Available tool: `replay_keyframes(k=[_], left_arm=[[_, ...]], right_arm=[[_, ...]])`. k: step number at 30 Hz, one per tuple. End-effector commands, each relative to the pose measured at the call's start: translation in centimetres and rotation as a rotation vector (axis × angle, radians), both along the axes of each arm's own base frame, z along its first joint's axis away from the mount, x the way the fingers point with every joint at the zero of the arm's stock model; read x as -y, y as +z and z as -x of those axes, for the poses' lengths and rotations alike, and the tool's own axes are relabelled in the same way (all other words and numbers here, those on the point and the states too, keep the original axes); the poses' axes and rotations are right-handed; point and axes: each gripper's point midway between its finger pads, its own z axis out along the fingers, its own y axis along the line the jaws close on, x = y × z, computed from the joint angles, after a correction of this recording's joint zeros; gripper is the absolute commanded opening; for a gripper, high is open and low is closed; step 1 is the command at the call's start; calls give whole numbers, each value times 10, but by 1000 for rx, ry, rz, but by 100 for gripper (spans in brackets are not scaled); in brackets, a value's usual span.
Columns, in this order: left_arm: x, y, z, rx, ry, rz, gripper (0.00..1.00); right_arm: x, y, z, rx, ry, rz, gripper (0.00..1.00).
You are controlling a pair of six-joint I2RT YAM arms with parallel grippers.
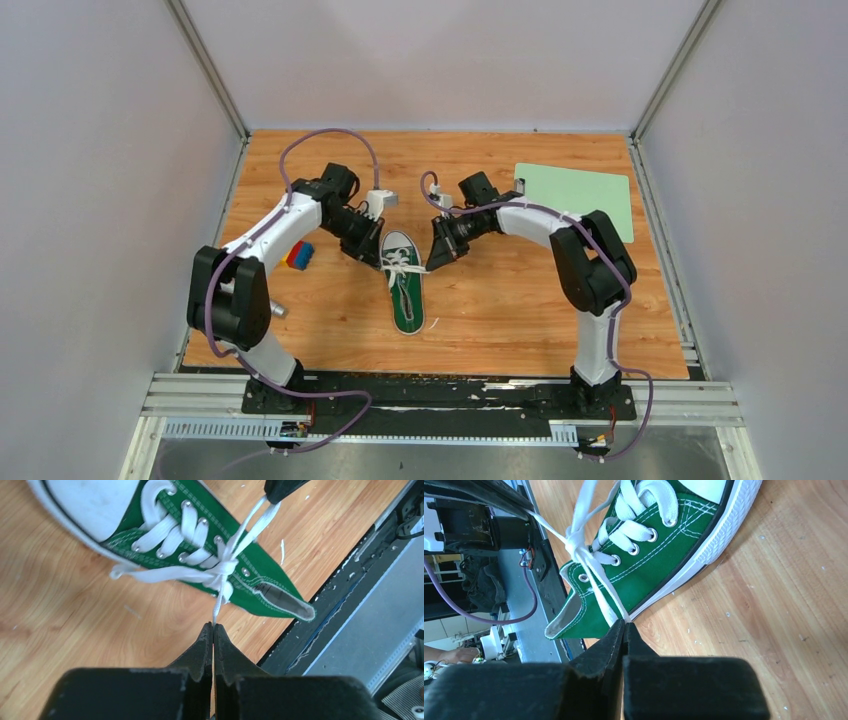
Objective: Tie the shoes
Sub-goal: Tie the shoelace on the shoe.
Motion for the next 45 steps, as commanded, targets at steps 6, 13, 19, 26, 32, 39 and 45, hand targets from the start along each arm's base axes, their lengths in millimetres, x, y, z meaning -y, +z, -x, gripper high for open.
replay_keyframes(k=[6, 13, 19, 26, 32, 39, 45], left_arm=[[-41, 8, 8, 54, 32, -121, 0], [-57, -1, 21, 33, 43, -185, 0], [-67, -5, 21, 38, 58, -221, 0], [-46, -10, 27, -52, 27, -108, 26], [-50, -4, -11, 267, -207, -62, 51], [-37, -12, -21, 443, -463, 61, 55], [-34, -34, -40, 504, -552, 29, 55]], right_arm=[[-23, 8, -8, 13, 18, -29, 0], [-33, 6, -9, 9, 32, -31, 0], [-38, 4, -9, 9, 39, -28, 0], [-36, 3, -7, 13, 38, -21, 0], [-36, 2, -6, 8, 38, -20, 0], [-37, 0, -4, -3, 42, -19, 0], [-37, 0, -5, -3, 42, -20, 0]])
